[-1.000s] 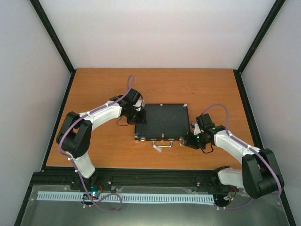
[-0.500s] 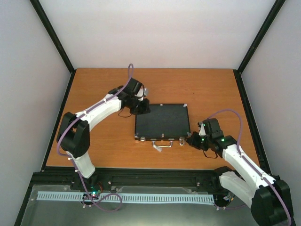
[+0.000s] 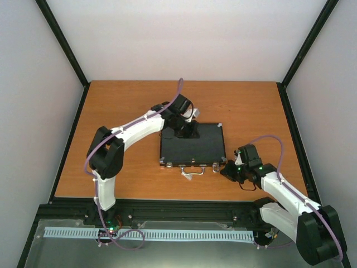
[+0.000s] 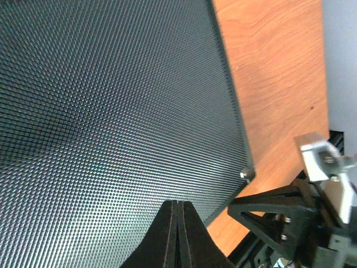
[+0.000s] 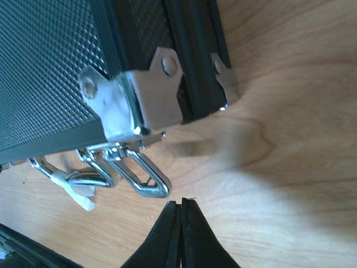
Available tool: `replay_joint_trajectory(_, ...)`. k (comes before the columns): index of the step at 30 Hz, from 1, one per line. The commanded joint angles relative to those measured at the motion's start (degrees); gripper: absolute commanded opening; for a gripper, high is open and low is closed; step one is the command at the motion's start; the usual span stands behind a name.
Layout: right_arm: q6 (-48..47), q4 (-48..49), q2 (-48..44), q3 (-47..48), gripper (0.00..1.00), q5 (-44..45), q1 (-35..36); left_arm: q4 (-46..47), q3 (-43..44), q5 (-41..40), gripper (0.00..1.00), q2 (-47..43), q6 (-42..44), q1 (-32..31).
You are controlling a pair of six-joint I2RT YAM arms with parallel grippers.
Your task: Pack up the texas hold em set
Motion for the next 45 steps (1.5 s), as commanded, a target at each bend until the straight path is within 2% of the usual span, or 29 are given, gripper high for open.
replay_joint_trajectory(1, 2.1, 5.2, 2.0, 0.1, 0.03, -1.2, 0.3, 0.6, 1.4, 2.5, 0.01, 3.2, -0.3, -0.5)
replay_joint_trajectory(11, 0.9, 8.3, 8.1, 1.9, 0.03, -2.6, 0.3, 2.2, -0.4, 3.0, 0.01, 7.8, -0.3, -0.5)
replay_joint_trajectory(25, 0.7, 10.2, 9.8, 2.2, 0.03, -0.2, 0.4, 3.3, -3.8, 3.0, 0.01, 9.4, -1.0, -0.5)
replay_joint_trajectory(31, 1.4, 15.5, 14.7, 1.8, 0.03, 3.5, 0.3, 3.4, -5.2, 3.3, 0.01, 8.9, -1.0, -0.5)
replay_joint_trajectory(39, 5.5, 23.3, 16.0, 2.0, 0.03, 7.2, 0.4, 3.4, -6.2, 3.5, 0.01, 8.5, -0.5, -0.5)
replay_joint_trajectory(45, 4.4, 13.5, 10.5, 3.7, 0.03, 11.4, 0.4, 3.3, -5.8, 3.7, 0.01, 8.6, 0.0, -0.5)
